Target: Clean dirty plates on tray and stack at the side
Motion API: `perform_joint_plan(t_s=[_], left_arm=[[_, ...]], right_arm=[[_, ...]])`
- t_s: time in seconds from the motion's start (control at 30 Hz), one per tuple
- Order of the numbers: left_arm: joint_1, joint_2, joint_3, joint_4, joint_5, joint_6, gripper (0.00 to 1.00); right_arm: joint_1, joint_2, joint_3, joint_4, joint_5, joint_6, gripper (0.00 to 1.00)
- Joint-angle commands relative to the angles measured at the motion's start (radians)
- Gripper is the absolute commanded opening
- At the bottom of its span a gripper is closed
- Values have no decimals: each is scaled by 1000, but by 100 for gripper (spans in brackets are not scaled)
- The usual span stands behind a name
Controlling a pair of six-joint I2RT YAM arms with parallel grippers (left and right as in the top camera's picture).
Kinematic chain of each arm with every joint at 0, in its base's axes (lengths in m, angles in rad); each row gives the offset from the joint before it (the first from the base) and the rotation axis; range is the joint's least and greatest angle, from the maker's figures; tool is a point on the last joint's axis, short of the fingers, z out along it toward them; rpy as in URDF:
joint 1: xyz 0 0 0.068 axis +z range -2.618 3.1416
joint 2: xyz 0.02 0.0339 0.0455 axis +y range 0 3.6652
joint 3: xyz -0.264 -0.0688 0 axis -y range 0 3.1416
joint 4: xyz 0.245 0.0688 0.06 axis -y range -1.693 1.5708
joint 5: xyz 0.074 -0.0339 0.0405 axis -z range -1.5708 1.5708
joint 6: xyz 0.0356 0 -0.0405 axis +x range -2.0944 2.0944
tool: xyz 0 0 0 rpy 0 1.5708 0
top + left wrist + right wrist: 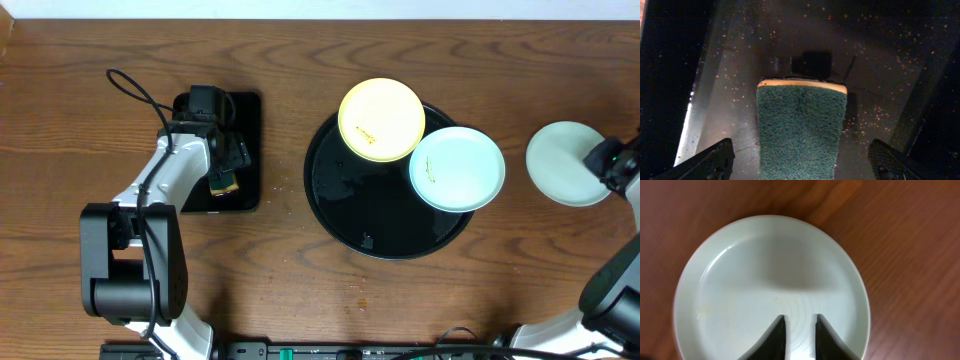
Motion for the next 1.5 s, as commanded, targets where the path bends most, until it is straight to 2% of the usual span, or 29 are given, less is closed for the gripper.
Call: perform_joint_plan(t_s=[0.0, 0.1, 0.2, 0.33, 0.43, 0.53, 0.63, 0.7, 0.8, 0.97, 1.2, 1.47], left_arm=[[1, -3, -4, -2, -2, 13, 86], [1, -3, -4, -2, -2, 13, 86], [0, -3, -4, -2, -2, 13, 86], [1, -3, -4, -2, -2, 13, 86], [1, -3, -4, -2, -2, 13, 86], [1, -3, -4, -2, -2, 13, 86], [1, -3, -4, -2, -2, 13, 86], [1, -3, -4, -2, -2, 13, 86], [1, -3, -4, -2, -2, 13, 86], [1, -3, -4, -2, -2, 13, 86], [1, -3, -4, -2, -2, 13, 86], [1, -3, -4, -2, -2, 13, 86]], right_arm=[[-5, 11, 11, 5, -90, -21, 41], [3, -15, 18, 13, -298, -145, 47], [30, -48, 55, -32, -399, -226, 52], [111, -65, 184, -237, -453, -356, 56], [208, -65, 280, -407, -412, -456, 57], [309, -65, 332, -520, -261, -478, 66], [381, -64, 334, -602, -144, -494, 72], [415, -59, 330, -648, -109, -496, 71], [438, -57, 330, -684, -99, -473, 61], [439, -57, 320, -726, -43, -389, 50], [434, -57, 240, -697, 22, -336, 52], [434, -57, 65, -454, 19, -308, 51]])
